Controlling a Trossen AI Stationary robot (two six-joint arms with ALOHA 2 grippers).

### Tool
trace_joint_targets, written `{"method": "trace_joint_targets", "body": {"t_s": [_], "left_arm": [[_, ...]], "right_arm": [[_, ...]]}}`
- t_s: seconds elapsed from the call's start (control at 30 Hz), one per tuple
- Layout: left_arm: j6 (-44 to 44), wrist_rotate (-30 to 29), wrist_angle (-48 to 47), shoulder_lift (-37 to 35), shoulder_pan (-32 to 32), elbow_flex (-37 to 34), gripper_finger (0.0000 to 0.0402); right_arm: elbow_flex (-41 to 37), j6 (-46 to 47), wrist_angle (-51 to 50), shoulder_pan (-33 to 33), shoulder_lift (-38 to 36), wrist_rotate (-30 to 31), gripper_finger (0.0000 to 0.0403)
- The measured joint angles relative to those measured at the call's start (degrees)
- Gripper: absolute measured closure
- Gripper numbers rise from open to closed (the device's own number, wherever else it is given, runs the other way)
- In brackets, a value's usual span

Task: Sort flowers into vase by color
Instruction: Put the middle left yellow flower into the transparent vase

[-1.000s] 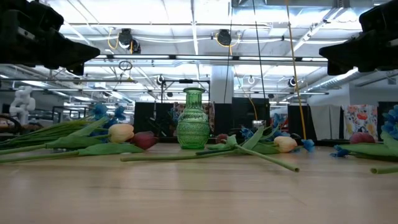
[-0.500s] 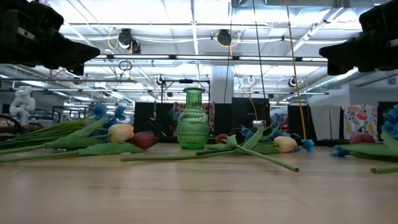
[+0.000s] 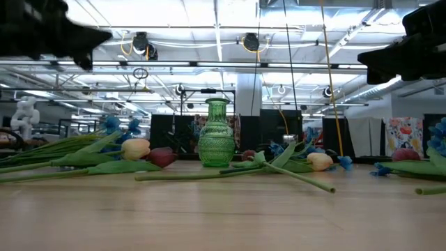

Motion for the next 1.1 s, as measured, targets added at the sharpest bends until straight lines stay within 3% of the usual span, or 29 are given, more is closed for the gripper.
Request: {"method": "trace_joint_targets", "body": {"t_s": [0.23, 0.6, 0.7, 0.93, 1.1], "left_arm": [[2.9, 0.7, -11.7, 7.8, -0.1, 18.9, 0.0399], [5.7, 2.8, -28.6, 30.7, -0.1, 56.5, 0.0400], [5.7, 2.8, -33.9, 36.3, -0.1, 64.0, 0.0401], [10.1, 1.5, -44.3, 43.5, -0.1, 67.1, 0.0401], [5.4, -0.1, -46.3, 44.2, -0.1, 61.6, 0.0392]], "right_arm": [[0.0, 0.0, 0.0, 0.0, 0.0, 0.0, 0.0403], [0.0, -0.5, 0.0, 0.0, 0.0, -0.1, 0.0403], [0.0, -0.6, 0.0, 0.0, 0.0, -0.1, 0.0403], [0.0, -0.6, 0.0, 0.0, 0.0, -0.1, 0.0403], [0.0, 5.7, 0.8, 0.0, 0.0, -0.2, 0.0403]]}}
